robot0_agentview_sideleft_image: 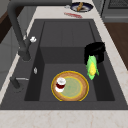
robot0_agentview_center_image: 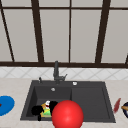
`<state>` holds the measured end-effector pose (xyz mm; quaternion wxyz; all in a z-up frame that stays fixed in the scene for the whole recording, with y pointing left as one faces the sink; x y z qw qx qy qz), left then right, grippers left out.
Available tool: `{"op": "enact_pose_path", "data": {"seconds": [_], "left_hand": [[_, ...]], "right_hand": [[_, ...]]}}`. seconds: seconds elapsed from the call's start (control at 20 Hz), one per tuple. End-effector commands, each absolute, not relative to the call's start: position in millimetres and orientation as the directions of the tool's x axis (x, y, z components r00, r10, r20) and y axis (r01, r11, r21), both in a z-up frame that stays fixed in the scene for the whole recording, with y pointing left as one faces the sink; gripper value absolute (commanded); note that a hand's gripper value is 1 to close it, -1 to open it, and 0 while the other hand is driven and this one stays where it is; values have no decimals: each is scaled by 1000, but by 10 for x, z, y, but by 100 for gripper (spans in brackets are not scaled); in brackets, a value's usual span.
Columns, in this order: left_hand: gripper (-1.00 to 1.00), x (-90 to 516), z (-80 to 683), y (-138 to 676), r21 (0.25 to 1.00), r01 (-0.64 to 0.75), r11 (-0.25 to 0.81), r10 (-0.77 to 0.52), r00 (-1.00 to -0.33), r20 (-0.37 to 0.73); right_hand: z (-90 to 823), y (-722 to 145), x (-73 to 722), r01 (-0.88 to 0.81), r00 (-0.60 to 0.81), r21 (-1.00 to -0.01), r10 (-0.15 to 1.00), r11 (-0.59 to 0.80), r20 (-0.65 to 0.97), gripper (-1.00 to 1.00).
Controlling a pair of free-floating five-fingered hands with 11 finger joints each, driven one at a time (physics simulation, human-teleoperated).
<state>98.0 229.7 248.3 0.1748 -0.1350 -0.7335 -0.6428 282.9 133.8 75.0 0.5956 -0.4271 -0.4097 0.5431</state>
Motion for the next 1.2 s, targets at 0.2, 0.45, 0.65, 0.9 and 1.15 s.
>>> {"op": "enact_pose_path", "data": {"seconds": [0.2,0.45,0.65,0.9,1.15], "left_hand": [[0,980,2483,2297,896,423,137,-27,-902,430],[0,980,2483,2297,896,423,137,-27,-902,430],[0,980,2483,2297,896,423,137,-27,-902,430],[0,980,2483,2297,896,423,137,-27,-902,430],[0,980,2483,2297,896,423,137,-27,-902,430]], "right_hand": [[612,1331,3378,-512,40,-858,999,32,14,100],[551,1363,3270,-524,65,-851,998,26,-9,100],[341,1460,3287,-484,67,-875,997,-11,-50,100],[18,1720,3424,-492,58,-864,987,-104,-152,100],[-69,1698,3533,-481,48,-869,986,-117,-160,100]]}}
